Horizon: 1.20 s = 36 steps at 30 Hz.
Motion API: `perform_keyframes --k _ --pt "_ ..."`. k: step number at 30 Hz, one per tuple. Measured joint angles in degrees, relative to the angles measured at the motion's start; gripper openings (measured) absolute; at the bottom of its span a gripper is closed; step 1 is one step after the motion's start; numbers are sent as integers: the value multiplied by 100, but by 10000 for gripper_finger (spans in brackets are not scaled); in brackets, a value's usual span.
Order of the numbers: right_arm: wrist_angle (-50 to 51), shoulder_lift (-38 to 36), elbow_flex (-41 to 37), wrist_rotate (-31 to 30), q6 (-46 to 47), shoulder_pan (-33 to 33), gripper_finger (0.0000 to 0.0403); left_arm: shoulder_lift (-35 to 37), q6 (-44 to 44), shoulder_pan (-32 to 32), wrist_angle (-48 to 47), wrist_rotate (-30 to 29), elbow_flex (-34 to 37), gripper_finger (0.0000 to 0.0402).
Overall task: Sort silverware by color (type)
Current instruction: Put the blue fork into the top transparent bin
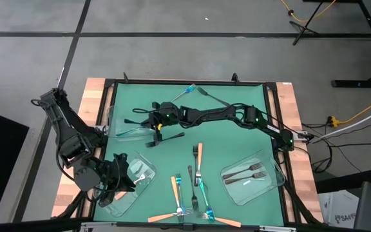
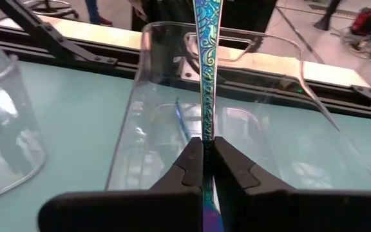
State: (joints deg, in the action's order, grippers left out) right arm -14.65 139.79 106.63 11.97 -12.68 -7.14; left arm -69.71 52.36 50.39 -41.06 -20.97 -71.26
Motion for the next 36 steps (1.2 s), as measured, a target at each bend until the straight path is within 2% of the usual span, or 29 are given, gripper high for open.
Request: perform_keyframes --k 28,31,36 --pt "-182 11 -4 -41 -156 0 17 0 0 0 0 0 0 60" --pt "-184 11 -4 -41 -156 0 39 0 0 1 0 0 0 60" --pt "-221 11 -4 -44 -156 0 97 0 0 0 0 0 0 60"
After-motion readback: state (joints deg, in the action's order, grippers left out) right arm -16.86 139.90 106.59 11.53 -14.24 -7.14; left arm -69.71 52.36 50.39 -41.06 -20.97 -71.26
